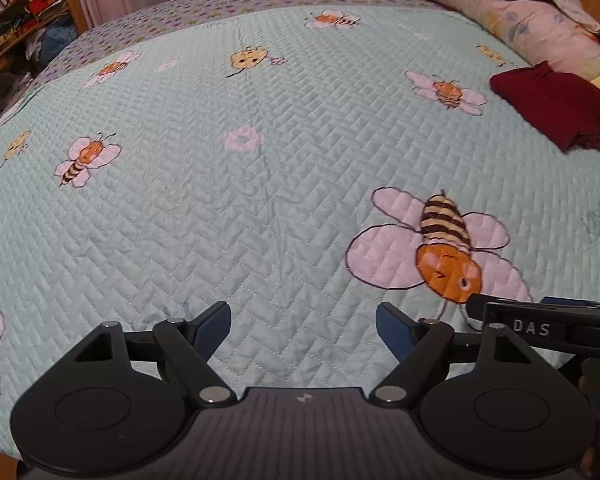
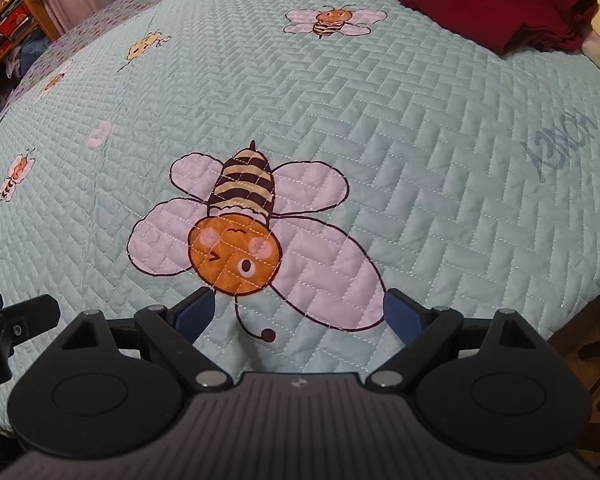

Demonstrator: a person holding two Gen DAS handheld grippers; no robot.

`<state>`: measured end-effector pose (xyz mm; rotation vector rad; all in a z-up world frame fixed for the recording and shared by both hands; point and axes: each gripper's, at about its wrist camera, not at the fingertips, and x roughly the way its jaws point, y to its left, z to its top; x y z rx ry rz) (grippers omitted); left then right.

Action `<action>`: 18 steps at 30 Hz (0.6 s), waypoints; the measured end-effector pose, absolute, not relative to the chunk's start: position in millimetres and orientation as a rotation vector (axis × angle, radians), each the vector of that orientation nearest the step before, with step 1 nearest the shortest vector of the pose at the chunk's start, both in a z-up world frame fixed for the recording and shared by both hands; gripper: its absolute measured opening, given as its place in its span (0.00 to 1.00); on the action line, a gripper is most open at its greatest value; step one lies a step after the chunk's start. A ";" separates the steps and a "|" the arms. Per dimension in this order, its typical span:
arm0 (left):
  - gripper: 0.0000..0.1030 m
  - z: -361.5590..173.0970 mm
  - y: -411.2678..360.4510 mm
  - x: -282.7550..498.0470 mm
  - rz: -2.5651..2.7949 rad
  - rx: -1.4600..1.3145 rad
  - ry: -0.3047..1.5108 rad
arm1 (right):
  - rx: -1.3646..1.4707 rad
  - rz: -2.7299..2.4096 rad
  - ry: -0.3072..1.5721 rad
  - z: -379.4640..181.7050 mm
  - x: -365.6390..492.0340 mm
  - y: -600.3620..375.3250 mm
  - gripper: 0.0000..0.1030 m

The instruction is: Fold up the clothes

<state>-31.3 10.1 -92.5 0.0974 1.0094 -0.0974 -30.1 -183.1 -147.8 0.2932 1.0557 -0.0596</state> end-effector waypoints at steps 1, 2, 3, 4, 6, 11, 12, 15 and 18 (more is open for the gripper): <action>0.77 -91.5 9.9 -32.4 -0.101 0.096 1.003 | 0.294 -0.061 1.054 -147.5 -30.4 -183.5 0.89; 0.77 -90.5 9.7 -33.5 -0.106 0.095 0.997 | 0.295 -0.062 1.054 -147.2 -30.5 -184.0 0.89; 0.77 -89.4 9.6 -34.6 -0.110 0.093 0.990 | 0.297 -0.063 1.053 -147.0 -30.7 -184.4 0.89; 0.77 -88.3 9.3 -35.3 -0.112 0.092 0.987 | 0.298 -0.063 1.052 -146.8 -31.0 -184.8 0.89; 0.77 -86.4 9.2 -36.3 -0.117 0.089 0.982 | 0.298 -0.064 1.049 -146.1 -31.6 -184.9 0.89; 0.77 -82.3 9.4 -39.7 -0.138 0.080 0.971 | 0.301 -0.064 1.040 -144.1 -33.2 -185.8 0.89; 0.78 -81.7 8.8 -40.5 -0.135 0.084 0.968 | 0.301 -0.064 1.038 -143.8 -33.3 -185.8 0.89; 0.79 -81.1 7.6 -41.4 -0.125 0.095 0.968 | 0.302 -0.063 1.039 -143.8 -33.6 -186.0 0.89; 0.80 -82.1 7.2 -40.8 -0.111 0.103 0.977 | 0.304 -0.062 1.039 -143.7 -34.1 -186.1 0.89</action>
